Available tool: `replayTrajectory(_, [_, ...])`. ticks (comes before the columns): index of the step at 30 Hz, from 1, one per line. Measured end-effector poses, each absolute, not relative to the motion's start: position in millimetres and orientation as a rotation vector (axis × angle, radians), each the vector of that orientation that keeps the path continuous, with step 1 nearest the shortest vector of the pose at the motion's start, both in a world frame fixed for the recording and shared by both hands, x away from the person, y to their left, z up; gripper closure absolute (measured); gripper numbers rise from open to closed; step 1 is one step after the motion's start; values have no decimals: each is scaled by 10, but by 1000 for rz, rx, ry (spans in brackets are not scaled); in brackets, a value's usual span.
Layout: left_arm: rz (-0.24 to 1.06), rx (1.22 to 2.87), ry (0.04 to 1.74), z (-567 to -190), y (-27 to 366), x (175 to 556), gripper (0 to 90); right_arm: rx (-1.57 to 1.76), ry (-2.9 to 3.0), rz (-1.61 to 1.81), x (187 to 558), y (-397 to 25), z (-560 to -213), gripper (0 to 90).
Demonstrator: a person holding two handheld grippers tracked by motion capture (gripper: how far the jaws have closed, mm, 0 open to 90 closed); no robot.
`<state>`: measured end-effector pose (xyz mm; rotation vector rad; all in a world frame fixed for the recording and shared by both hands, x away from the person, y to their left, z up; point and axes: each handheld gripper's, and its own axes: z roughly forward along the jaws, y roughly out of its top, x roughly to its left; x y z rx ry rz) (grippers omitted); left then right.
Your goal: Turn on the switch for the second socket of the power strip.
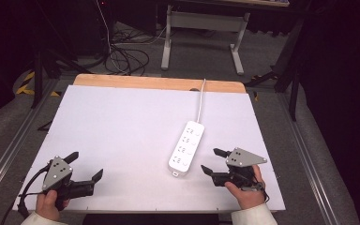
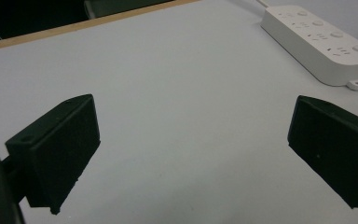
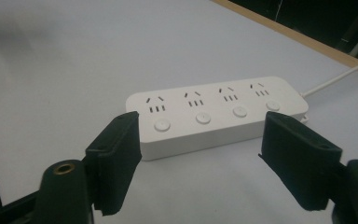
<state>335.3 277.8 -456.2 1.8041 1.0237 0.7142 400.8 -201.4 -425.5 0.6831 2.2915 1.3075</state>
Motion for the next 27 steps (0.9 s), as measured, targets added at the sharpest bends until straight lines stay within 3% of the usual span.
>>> replayTrajectory(20, [715, 1800, 1030, -4564, 2781, 3355, 27, 697, 2276, 1279, 4350, -1804, -4071, 335])
replayTrajectory(27, [716, 1805, 1031, -4571, 2780, 3359, 27, 722, 2243, 1258, 4384, -1810, -4077, 392])
